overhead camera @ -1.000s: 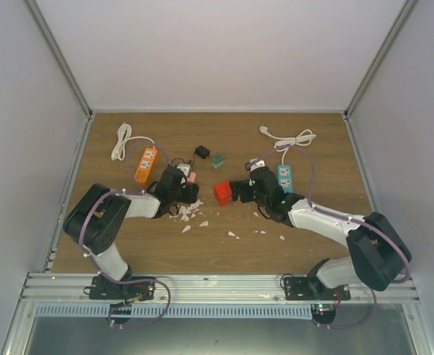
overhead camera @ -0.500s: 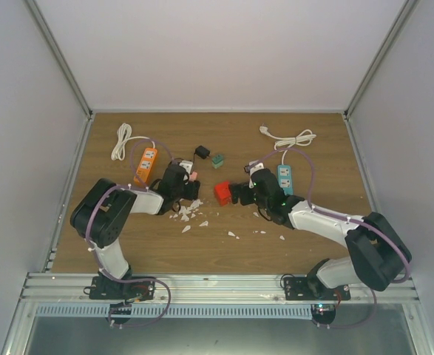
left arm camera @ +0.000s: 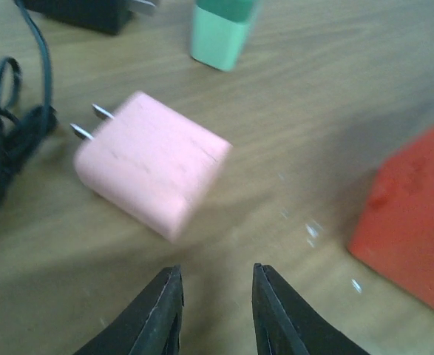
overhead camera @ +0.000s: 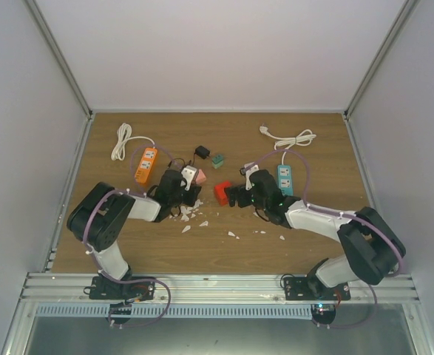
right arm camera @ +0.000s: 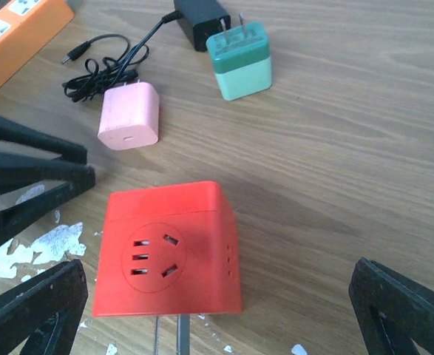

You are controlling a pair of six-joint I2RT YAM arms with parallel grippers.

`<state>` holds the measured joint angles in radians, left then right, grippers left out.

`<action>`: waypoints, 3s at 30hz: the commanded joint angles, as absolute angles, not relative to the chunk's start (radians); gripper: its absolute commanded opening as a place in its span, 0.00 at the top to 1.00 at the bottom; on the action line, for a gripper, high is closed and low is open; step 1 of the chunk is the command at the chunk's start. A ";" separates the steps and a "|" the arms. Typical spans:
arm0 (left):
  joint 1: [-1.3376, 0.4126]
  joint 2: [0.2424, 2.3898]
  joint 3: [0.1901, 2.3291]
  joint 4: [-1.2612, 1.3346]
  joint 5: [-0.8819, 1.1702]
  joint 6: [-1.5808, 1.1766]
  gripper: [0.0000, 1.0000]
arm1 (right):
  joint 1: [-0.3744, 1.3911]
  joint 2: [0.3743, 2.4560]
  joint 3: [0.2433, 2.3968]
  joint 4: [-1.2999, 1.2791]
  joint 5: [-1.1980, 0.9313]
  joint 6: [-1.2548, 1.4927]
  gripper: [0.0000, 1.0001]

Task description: Insert the plug

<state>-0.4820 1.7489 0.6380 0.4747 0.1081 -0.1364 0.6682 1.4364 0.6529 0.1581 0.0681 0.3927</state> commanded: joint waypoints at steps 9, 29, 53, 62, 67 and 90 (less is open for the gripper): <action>-0.513 1.684 0.589 0.569 0.085 -0.195 0.01 | 0.658 1.446 0.613 0.231 0.003 0.386 0.00; -0.601 1.928 0.929 0.216 -0.325 -0.500 0.01 | 0.659 1.375 0.562 0.232 0.003 0.373 0.00; -0.614 1.932 0.777 0.384 -0.325 -0.418 0.39 | 0.659 1.362 0.531 0.276 -0.045 0.370 0.00; -0.718 1.858 0.607 0.566 -0.316 -0.256 0.45 | 0.659 1.358 0.522 0.290 -0.056 0.370 0.01; -0.767 1.830 0.498 0.647 -0.268 -0.240 0.41 | 0.659 1.358 0.517 0.294 -0.057 0.367 0.01; -0.571 1.899 0.664 0.593 -0.181 -0.304 0.06 | 0.658 1.396 0.502 0.338 -0.056 0.357 0.01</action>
